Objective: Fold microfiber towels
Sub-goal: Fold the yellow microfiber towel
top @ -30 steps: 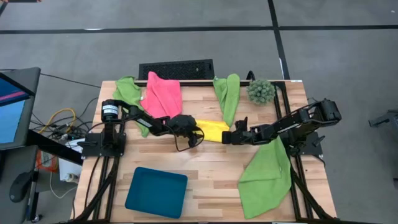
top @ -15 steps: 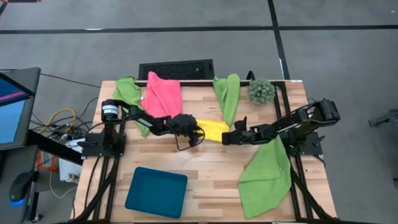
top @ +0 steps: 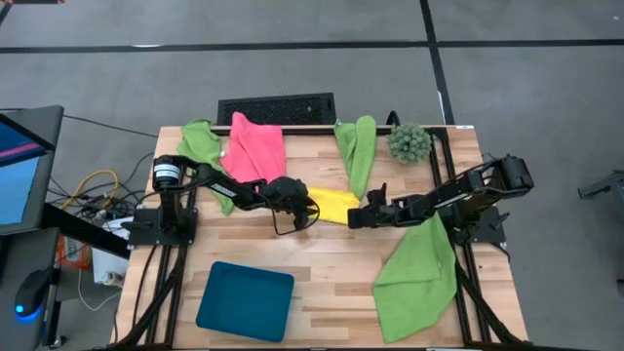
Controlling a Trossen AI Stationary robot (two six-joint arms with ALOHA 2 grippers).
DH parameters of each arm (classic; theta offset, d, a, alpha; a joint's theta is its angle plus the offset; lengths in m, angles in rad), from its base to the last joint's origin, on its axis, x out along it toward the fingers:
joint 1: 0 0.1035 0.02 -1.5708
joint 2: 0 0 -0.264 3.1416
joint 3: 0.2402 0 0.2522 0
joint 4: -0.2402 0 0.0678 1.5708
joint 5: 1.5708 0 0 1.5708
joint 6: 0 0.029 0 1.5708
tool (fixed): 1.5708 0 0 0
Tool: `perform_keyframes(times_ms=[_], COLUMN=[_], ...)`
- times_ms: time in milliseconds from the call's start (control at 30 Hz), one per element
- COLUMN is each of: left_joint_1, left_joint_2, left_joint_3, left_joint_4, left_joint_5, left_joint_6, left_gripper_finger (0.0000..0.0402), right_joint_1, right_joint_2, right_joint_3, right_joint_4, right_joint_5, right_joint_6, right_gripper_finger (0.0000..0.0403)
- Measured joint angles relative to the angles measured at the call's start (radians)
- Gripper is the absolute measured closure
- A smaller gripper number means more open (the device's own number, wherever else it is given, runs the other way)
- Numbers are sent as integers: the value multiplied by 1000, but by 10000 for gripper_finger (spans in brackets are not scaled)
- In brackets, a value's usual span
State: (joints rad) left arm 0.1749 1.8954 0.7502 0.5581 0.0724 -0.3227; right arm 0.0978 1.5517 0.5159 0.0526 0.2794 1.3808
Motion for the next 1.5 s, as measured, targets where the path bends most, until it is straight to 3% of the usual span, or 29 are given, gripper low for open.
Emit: perform_keyframes(times_ms=[200, 333, 533, 1000, 1167, 1300, 1500], left_joint_1=[-2, -2, -2, -1, 11, 20, 21], left_joint_2=[0, 4, 4, 2, -56, -132, -268], left_joint_3=[0, 0, 0, 0, 14, 39, 84], left_joint_4=[-38, -41, -52, -47, -64, -162, -437], left_joint_5=[-36, -36, -66, -69, -36, -27, -32], left_joint_6=[58, 89, 102, 74, 29, 42, 105], left_gripper_finger=[346, 395, 395, 401, 401, 401, 401], right_joint_1=[0, 0, -4, -118, -141, -144, -148], right_joint_2=[0, 0, -13, -8, 9, 19, 26], right_joint_3=[0, 0, 21, 275, 318, 318, 319], right_joint_4=[-1, 1, 0, -54, -56, -60, -42], right_joint_5=[0, 3, -6, -84, -110, -110, -118], right_joint_6=[0, 4, -15, -365, -423, -447, -455], right_gripper_finger=[373, 386, 394, 397, 395, 397, 394])
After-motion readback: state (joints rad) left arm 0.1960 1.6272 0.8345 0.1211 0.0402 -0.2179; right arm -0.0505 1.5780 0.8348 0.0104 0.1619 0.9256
